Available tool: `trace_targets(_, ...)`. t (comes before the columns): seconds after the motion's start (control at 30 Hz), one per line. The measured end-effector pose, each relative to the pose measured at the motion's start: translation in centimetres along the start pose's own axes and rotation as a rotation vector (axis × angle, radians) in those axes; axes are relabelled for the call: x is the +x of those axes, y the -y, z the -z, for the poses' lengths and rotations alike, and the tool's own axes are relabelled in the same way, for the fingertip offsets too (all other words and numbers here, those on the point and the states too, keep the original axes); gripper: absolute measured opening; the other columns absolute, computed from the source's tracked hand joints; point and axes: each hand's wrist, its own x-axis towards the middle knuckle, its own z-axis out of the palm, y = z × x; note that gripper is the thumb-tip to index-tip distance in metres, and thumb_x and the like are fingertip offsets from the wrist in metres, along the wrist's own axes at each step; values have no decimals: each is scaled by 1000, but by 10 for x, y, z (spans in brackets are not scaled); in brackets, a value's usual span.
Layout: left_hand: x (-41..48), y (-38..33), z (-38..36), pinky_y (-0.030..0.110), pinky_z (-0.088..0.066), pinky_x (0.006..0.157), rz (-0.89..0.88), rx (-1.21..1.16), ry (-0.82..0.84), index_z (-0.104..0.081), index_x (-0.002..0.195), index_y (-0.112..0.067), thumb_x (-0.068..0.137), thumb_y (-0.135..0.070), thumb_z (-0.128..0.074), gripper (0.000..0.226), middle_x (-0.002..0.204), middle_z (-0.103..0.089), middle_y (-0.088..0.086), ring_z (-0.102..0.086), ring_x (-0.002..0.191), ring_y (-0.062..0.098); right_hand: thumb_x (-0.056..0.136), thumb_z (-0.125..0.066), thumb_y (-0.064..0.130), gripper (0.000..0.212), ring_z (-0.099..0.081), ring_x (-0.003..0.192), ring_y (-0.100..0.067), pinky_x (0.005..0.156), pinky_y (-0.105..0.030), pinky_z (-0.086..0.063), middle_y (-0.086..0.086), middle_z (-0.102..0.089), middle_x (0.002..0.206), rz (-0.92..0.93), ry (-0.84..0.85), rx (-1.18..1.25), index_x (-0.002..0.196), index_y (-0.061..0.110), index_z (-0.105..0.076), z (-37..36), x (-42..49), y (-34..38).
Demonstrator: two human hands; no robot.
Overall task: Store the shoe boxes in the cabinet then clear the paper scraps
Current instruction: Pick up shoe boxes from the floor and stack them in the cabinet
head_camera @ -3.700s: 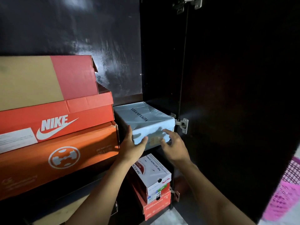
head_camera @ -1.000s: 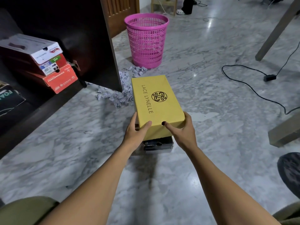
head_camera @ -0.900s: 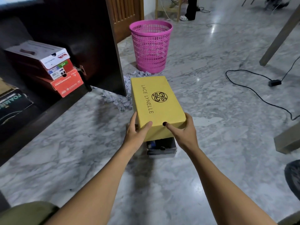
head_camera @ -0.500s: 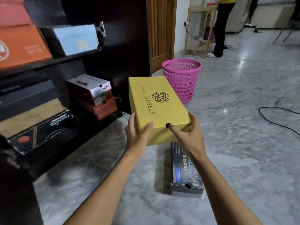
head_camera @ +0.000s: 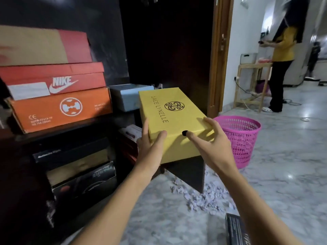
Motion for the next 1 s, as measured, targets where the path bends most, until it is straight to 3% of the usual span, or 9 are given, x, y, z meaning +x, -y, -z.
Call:
trace_targets(0.07,23,-17,5,24,-36,83,-18,-16,-13,-17,142,-62,92,-49,-53,63,137,-37,-12,-44,117,8,79,-76,48,68,-52,95,-4,76,-24,-51,12,-49,114,29,10,4,138,32,-46,-7,28,14)
trace_targets(0.2,68,-62,19,30,-38,90,-12,0,-52,-18,138,-65,74,-63,-54,73,140,-43,-11,-49,123,12,80,-75,48,64,-54,94,-2,70,-17,-46,23,-48,104,30,26,21,136,33,-48,-24,77,57)
trace_targets(0.43,129,-139,54,38,-42,97,33,-4,-9,-18,138,-66,68,-65,-53,78,135,-46,-10,-51,119,15,83,-73,47,61,-56,85,0,67,-16,-47,9,-55,107,26,42,-1,137,28,-53,-46,142,138)
trace_targets(0.5,146,-148,61,46,-43,101,50,13,-20,-19,132,-71,63,-68,-55,78,139,-45,-8,-49,125,22,83,-73,48,61,-58,87,-4,65,-15,-47,7,-57,108,24,54,1,137,28,-53,-54,156,146)
trace_targets(0.6,171,-146,65,51,-42,104,84,-11,-63,-21,128,-74,59,-67,-57,79,143,-43,-4,-44,130,23,82,-72,48,60,-63,88,-7,68,-21,-53,6,-62,106,3,69,-1,136,29,-54,-69,178,149)
trace_targets(0.7,199,-133,63,44,-41,105,88,-11,-127,-20,140,-63,75,-58,-59,76,146,-38,-2,-45,127,19,82,-72,48,56,-64,78,-4,63,-23,-54,9,-64,95,-9,93,-13,132,31,-55,-90,206,141)
trace_targets(0.77,224,-120,62,39,-41,101,87,4,-159,-19,144,-58,83,-53,-57,72,148,-36,-1,-44,127,20,82,-73,47,55,-65,78,-4,60,-21,-52,4,-66,101,-11,112,-7,132,31,-56,-105,229,131)
trace_targets(0.93,297,-87,59,40,-34,111,68,111,-277,-22,146,-49,86,-58,-55,69,158,-25,-1,-35,139,23,74,-73,61,61,-70,88,-14,75,-36,-61,-2,-68,110,10,172,14,126,31,-60,-157,296,90)
trace_targets(1.0,321,-73,60,39,-31,114,71,167,-286,-23,149,-44,87,-60,-55,72,157,-27,3,-33,141,25,77,-73,59,57,-69,91,-13,76,-34,-60,-2,-67,113,12,194,18,124,29,-62,-178,321,73)
